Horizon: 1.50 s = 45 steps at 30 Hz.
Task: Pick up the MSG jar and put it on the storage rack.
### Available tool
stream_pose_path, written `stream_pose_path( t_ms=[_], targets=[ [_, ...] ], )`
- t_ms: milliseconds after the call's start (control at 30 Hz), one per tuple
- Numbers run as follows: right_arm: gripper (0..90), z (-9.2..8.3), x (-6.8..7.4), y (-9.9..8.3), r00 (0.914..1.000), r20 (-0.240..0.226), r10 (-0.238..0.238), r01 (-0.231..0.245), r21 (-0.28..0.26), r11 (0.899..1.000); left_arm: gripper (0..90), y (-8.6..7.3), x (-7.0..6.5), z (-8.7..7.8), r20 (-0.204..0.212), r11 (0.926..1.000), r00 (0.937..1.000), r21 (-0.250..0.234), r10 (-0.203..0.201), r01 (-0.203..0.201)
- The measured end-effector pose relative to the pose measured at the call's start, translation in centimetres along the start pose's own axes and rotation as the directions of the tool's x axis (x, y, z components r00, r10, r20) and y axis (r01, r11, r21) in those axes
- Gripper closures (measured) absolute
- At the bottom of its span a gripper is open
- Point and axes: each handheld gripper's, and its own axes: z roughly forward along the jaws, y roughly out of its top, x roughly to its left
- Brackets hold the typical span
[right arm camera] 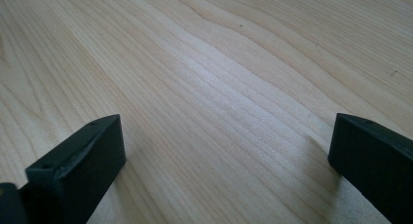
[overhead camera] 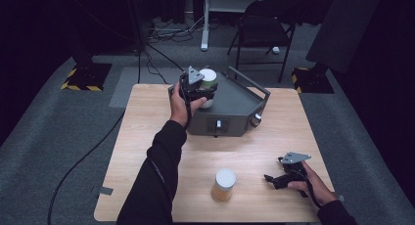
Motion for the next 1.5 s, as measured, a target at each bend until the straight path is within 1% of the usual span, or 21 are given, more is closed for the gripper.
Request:
stream_pose_path(
  t_ms=[33, 100, 200, 300, 400, 533, 667, 800, 900, 967, 1000, 1067, 1133, 1200, 1233, 1267, 1333, 1400, 1433, 1467, 1500],
  targets=[
    [0.0, 0.0, 0.0, 0.0, 1.0, 0.0, 0.0, 0.0, 0.0, 1.0, 34.9, -0.1, -0.2, 0.2, -0.012, 1.0, 0.9999, 0.006, 0.007, -0.007],
    [0.0, 0.0, 0.0, 0.0, 1.0, 0.0, 0.0, 0.0, 0.0, 1.0, 34.9, -0.2, -0.1, 0.3, -0.005, 1.0, 1.0, 0.009, 0.002, -0.002],
    [0.0, 0.0, 0.0, 0.0, 1.0, 0.0, 0.0, 0.0, 0.0, 1.0, 34.9, -0.2, -0.2, 0.5, -0.011, 0.9999, 0.9999, 0.014, 0.007, -0.006],
    [0.0, 0.0, 0.0, 0.0, 1.0, 0.0, 0.0, 0.0, 0.0, 1.0, 34.9, -0.4, -0.2, 0.6, -0.008, 0.9999, 1.0, 0.011, -0.001, 0.001],
    [0.0, 0.0, 0.0, 0.0, 1.0, 0.0, 0.0, 0.0, 0.0, 1.0, 34.8, -0.4, -0.5, 0.7, -0.011, 0.9998, 0.9999, 0.018, 0.006, -0.005],
    [0.0, 0.0, 0.0, 0.0, 1.0, -0.001, 0.0, 0.0, 0.0, 1.0, 34.7, -0.7, -0.5, 0.7, -0.013, 0.9998, 0.9998, 0.014, -0.012, 0.012],
    [0.0, 0.0, 0.0, 0.0, 1.0, -0.001, 0.0, 0.0, 0.0, 1.0, 34.5, -0.6, -0.5, 0.7, -0.013, 0.9999, 0.9999, 0.017, 0.002, -0.002],
    [0.0, 0.0, 0.0, 0.0, 1.0, -0.001, 0.0, 0.0, 0.0, 1.0, 34.1, -0.8, -0.2, 0.8, -0.018, 0.9995, 0.9994, 0.014, -0.029, 0.029],
    [0.0, 0.0, 0.0, 0.0, 1.0, -0.001, 0.0, 0.0, 0.0, 1.0, 33.8, -1.0, 0.0, 0.8, -0.014, 0.9995, 0.9994, 0.01, -0.031, 0.031],
    [0.0, 0.0, 0.0, 0.0, 1.0, -0.001, 0.0, 0.0, 0.0, 1.0, 32.9, -0.9, -0.2, 0.8, -0.024, 0.9997, 0.9995, 0.014, -0.022, 0.022],
    [0.0, 0.0, 0.0, 0.0, 1.0, -0.001, 0.0, 0.0, 0.0, 1.0, 31.1, -0.9, -0.2, 0.8, -0.027, 0.9996, 0.9993, 0.015, -0.024, 0.024],
    [0.0, 0.0, 0.0, 0.0, 1.0, -0.001, 0.0, 0.0, 0.0, 1.0, 23.9, -0.9, 0.0, 0.8, -0.02, 0.9992, 0.9991, 0.011, -0.037, 0.037],
    [0.0, 0.0, 0.0, 0.0, 1.0, -0.001, 0.0, 0.0, 0.0, 1.0, 18.4, -0.8, -0.2, 0.8, -0.025, 0.9993, 0.999, 0.014, -0.036, 0.036],
    [0.0, 0.0, 0.0, 0.0, 1.0, -0.001, 0.0, 0.0, 0.0, 1.0, 8.4, -0.8, -0.5, 0.9, -0.04, 0.9991, 0.9985, 0.018, -0.038, 0.039],
    [0.0, 0.0, 0.0, 0.0, 1.0, -0.001, 0.0, 0.0, 0.0, 1.0, 6.2, -0.8, -0.5, 0.9, -0.035, 0.9987, 0.9984, 0.021, -0.045, 0.046],
    [0.0, 0.0, 0.0, 0.0, 1.0, -0.001, 0.0, 0.0, 0.0, 1.0, 4.7, -0.7, -0.4, 0.8, -0.023, 0.9983, 0.9984, 0.023, -0.052, 0.053],
    [0.0, 0.0, 0.0, 0.0, 1.0, -0.001, 0.0, 0.0, 0.0, 1.0, 3.5, -1.0, -0.9, 0.6, -0.051, 0.9991, 0.9978, 0.001, -0.041, 0.041],
    [0.0, 0.0, 0.0, 0.0, 1.0, -0.001, 0.0, 0.0, 0.0, 1.0, 0.4, -1.0, -0.6, 0.4, -0.028, 0.999, 0.9986, -0.001, -0.044, 0.044],
    [0.0, 0.0, 0.0, 0.0, 1.0, -0.001, 0.0, 0.0, 0.0, 1.0, 0.3, -0.9, -0.7, 0.4, -0.03, 0.9995, 0.9991, 0.003, -0.031, 0.031],
    [0.0, 0.0, 0.0, 0.0, 1.0, -0.001, 0.0, 0.0, 0.0, 1.0, 0.3, -0.8, -1.0, 0.2, -0.046, 0.9999, 0.9989, 0.009, -0.013, 0.013],
    [0.0, 0.0, 0.0, 0.0, 1.0, -0.001, 0.0, 0.0, 0.0, 1.0, 0.3, -0.6, -1.2, 0.1, -0.053, 0.9998, 0.9986, 0.019, 0.005, -0.004]
  ],
)
